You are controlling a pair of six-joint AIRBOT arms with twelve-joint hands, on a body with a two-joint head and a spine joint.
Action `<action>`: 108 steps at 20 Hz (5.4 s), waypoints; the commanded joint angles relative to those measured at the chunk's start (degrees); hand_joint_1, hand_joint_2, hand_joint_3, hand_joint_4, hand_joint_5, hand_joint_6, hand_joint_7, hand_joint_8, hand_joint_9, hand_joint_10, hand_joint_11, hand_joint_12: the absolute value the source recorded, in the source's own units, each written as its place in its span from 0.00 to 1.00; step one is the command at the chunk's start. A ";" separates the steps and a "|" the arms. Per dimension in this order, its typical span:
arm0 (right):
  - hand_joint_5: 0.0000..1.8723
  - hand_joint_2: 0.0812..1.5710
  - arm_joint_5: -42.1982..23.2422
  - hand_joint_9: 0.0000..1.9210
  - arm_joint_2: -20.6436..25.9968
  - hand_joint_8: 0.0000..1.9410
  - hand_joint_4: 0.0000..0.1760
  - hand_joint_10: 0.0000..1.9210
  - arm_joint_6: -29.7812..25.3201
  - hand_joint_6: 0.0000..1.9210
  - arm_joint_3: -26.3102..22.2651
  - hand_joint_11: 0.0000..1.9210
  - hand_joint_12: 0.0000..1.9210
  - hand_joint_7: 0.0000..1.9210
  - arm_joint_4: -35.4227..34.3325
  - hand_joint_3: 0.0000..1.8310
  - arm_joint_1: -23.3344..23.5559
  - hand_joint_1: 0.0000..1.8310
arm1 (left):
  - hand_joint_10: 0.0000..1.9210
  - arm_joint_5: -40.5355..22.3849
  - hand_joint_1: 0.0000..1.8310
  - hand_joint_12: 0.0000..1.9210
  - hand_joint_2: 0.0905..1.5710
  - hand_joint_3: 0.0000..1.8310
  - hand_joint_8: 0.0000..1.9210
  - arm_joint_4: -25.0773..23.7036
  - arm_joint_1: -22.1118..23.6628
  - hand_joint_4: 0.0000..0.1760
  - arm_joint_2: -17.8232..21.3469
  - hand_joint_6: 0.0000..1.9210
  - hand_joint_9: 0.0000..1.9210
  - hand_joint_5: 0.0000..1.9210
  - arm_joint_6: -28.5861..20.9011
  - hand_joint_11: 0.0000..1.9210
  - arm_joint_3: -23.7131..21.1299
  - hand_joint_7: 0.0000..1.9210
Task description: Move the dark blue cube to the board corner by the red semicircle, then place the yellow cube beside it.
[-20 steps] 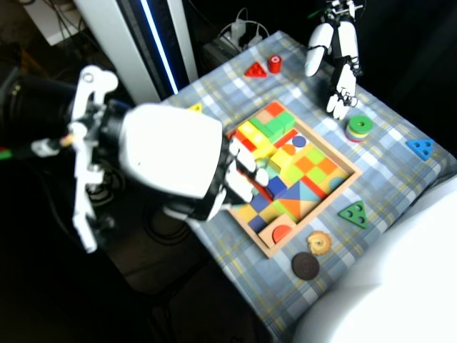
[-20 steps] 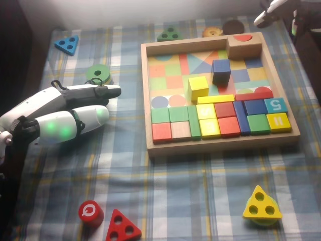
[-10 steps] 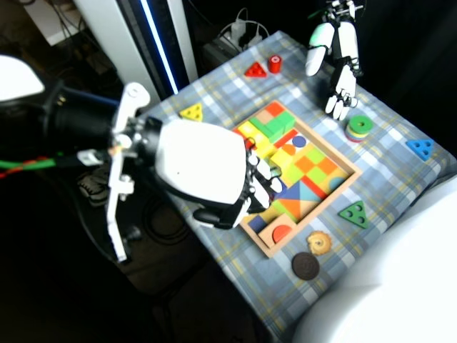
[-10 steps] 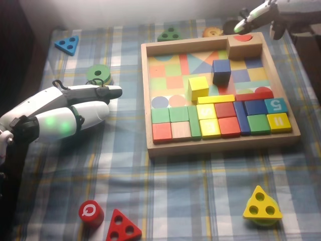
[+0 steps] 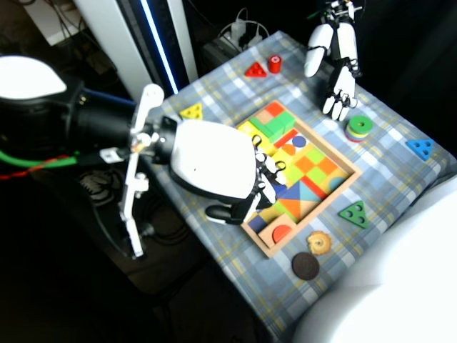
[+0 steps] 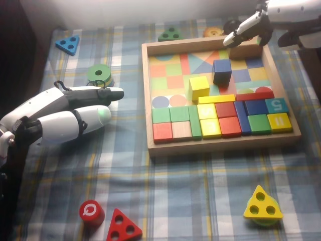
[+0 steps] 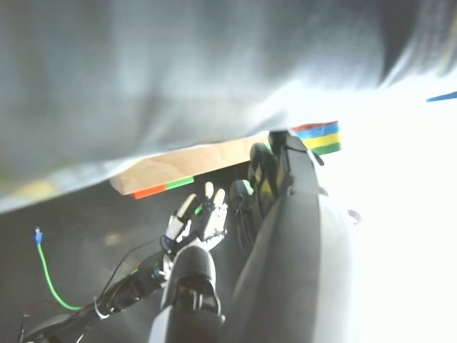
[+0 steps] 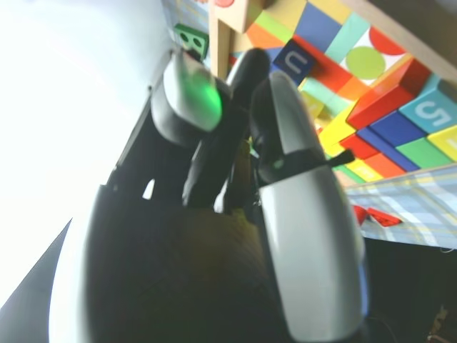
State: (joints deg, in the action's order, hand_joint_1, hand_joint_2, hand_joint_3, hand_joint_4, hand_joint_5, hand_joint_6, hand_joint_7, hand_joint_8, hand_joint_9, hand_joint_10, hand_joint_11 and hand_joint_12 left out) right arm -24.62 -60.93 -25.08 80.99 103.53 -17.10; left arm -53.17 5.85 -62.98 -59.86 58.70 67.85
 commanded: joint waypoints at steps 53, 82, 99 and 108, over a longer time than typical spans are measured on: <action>0.21 0.75 2.64 0.76 -3.02 1.00 0.00 1.00 -3.40 0.00 0.74 0.79 1.00 0.69 8.22 0.00 -2.29 0.86 | 0.00 -5.64 0.18 0.27 0.83 0.00 0.00 0.23 0.85 0.11 -0.90 0.00 0.19 0.24 -0.83 0.04 0.57 0.18; 0.21 0.74 7.55 0.63 -0.55 1.00 0.00 1.00 -3.42 0.00 -0.22 0.70 1.00 0.50 14.27 0.00 -2.78 0.90 | 0.00 -4.67 0.14 0.26 0.84 0.00 0.00 0.22 0.83 0.33 -0.87 0.00 0.20 0.22 -1.11 0.08 0.58 0.18; 0.22 0.77 9.92 0.58 -0.68 0.98 0.00 1.00 -9.90 0.00 2.36 0.65 1.00 0.32 19.82 0.00 -3.91 0.87 | 0.00 -4.47 0.15 0.23 0.84 0.00 0.00 0.22 0.83 0.31 -0.88 0.00 0.18 0.21 -1.42 0.07 0.61 0.16; 0.23 0.74 10.25 0.58 0.80 1.00 0.00 1.00 -10.77 0.00 1.92 0.65 1.00 0.43 19.82 0.00 -4.82 0.91 | 0.00 -4.15 0.15 0.22 0.84 0.00 0.00 0.18 0.83 0.31 -0.84 0.00 0.19 0.21 -1.40 0.09 0.64 0.17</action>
State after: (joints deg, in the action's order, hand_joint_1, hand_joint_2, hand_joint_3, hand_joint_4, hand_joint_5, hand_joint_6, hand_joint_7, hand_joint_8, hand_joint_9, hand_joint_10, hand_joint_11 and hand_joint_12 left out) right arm -17.54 -60.29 -36.29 82.70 122.65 -21.78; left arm -52.56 5.98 -62.85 -60.49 57.91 68.20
